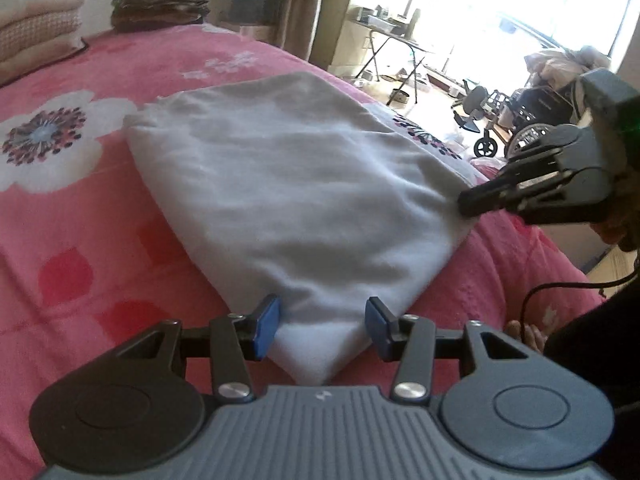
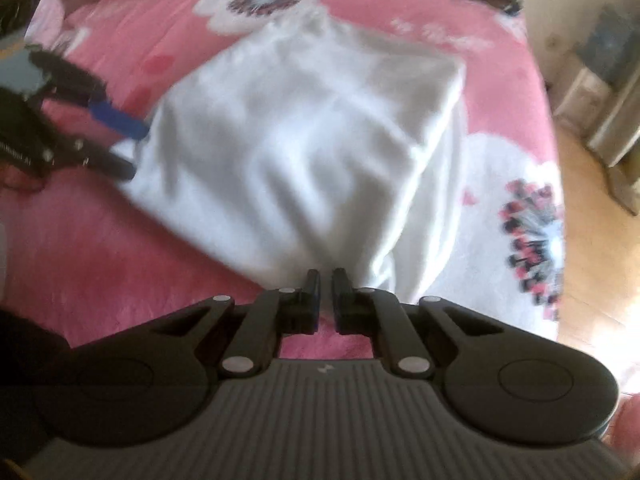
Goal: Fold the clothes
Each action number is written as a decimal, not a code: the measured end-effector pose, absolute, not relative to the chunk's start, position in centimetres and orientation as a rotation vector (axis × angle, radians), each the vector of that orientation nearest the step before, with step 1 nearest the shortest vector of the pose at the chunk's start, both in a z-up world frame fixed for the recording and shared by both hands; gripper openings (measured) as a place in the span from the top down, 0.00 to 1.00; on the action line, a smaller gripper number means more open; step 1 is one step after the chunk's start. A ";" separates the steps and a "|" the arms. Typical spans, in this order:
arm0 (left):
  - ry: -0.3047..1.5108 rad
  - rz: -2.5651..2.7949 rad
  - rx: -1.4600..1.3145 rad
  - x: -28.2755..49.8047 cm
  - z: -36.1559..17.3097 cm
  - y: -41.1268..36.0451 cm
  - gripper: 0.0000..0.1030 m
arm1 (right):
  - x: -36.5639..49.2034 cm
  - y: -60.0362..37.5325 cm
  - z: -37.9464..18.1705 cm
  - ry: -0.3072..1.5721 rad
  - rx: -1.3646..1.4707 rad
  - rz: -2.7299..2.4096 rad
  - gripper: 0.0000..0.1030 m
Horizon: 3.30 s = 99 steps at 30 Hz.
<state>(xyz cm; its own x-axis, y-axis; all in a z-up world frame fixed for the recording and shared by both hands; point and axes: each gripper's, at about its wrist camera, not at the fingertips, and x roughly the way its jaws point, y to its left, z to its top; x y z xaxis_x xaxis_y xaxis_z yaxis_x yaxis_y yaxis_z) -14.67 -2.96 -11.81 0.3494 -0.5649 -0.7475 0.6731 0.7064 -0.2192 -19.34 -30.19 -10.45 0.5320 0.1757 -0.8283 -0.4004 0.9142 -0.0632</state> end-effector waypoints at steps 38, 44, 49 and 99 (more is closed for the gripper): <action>0.860 -0.764 0.093 -10.9 -11.6 -6.0 0.57 | -10.4 -35.8 -10.2 0.834 0.120 0.160 0.85; 0.856 -0.766 0.095 -10.9 -11.7 -6.0 0.57 | -8.7 -37.7 -11.4 0.852 0.362 0.200 0.65; 0.853 -0.768 0.100 -10.9 -11.8 -6.0 0.57 | -7.9 -37.5 -11.6 0.867 0.336 0.226 0.61; 0.817 -0.779 0.158 -10.5 -12.0 -7.6 0.54 | -12.2 -36.3 -8.7 0.783 0.217 0.290 0.77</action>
